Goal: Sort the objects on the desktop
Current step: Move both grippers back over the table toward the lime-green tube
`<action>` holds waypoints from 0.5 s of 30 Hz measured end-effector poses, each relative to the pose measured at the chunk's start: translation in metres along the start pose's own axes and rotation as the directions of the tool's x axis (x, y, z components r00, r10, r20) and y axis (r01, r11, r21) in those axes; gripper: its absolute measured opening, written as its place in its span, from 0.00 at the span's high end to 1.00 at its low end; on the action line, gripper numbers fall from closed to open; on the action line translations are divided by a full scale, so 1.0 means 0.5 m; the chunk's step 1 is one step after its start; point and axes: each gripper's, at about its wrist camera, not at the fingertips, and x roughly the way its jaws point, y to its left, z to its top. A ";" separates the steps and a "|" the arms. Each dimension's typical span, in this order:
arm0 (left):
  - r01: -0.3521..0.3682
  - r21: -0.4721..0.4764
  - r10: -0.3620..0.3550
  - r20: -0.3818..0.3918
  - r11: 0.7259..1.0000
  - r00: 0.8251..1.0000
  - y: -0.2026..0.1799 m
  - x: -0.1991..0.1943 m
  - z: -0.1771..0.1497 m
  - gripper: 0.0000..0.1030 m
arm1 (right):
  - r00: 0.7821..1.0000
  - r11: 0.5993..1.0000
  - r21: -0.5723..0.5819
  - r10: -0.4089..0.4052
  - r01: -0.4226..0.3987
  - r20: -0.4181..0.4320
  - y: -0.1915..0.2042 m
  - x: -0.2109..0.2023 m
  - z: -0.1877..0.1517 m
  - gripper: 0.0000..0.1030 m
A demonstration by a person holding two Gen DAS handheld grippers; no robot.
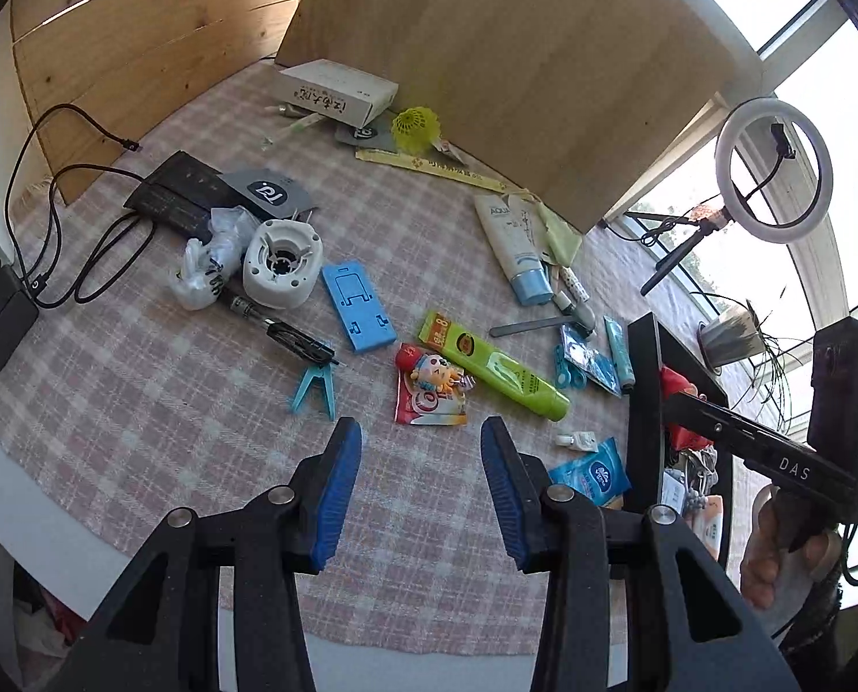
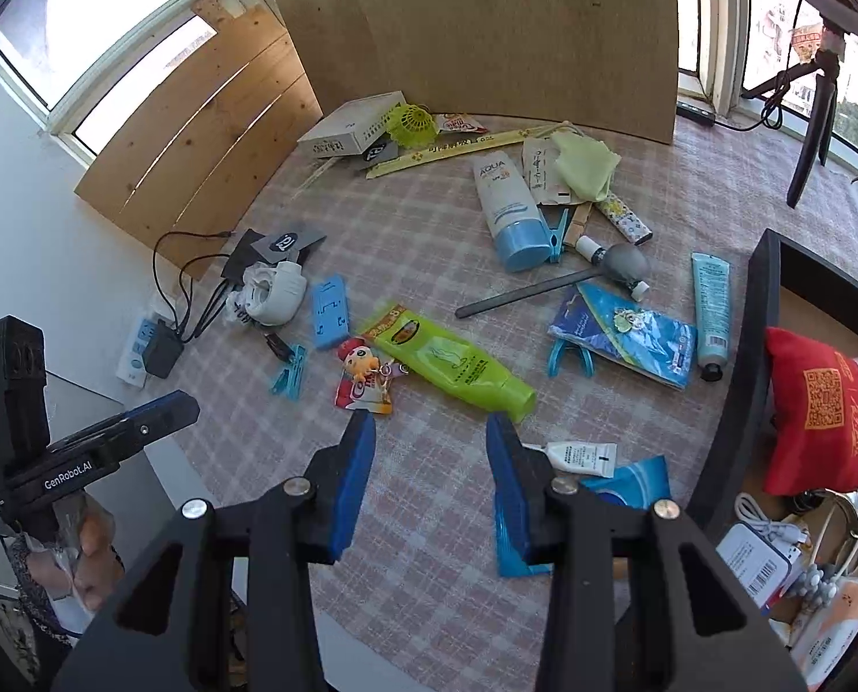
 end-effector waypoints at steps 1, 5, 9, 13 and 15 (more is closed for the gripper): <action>0.002 -0.011 -0.002 0.007 1.000 1.000 0.019 -0.009 0.015 0.61 | 1.000 1.000 -0.002 0.000 0.000 0.013 0.007 -0.004 0.006 0.62; -0.065 0.003 0.065 0.023 0.998 0.998 0.080 -0.023 0.079 0.61 | 0.999 1.000 -0.030 -0.005 0.006 0.033 0.025 -0.002 0.024 0.62; -0.106 0.056 0.107 -0.015 0.993 0.994 0.096 0.010 0.112 0.61 | 1.000 0.999 -0.045 -0.017 0.017 0.002 0.017 0.031 0.039 0.62; -0.089 0.106 0.100 -0.104 0.990 0.990 0.087 0.084 0.094 0.59 | 0.998 0.994 -0.106 -0.037 0.031 -0.056 0.006 0.073 0.059 0.62; -0.105 0.092 0.118 -0.141 0.990 0.983 0.092 0.120 0.087 0.59 | 0.994 0.987 -0.156 -0.036 0.020 -0.099 0.004 0.099 0.068 0.62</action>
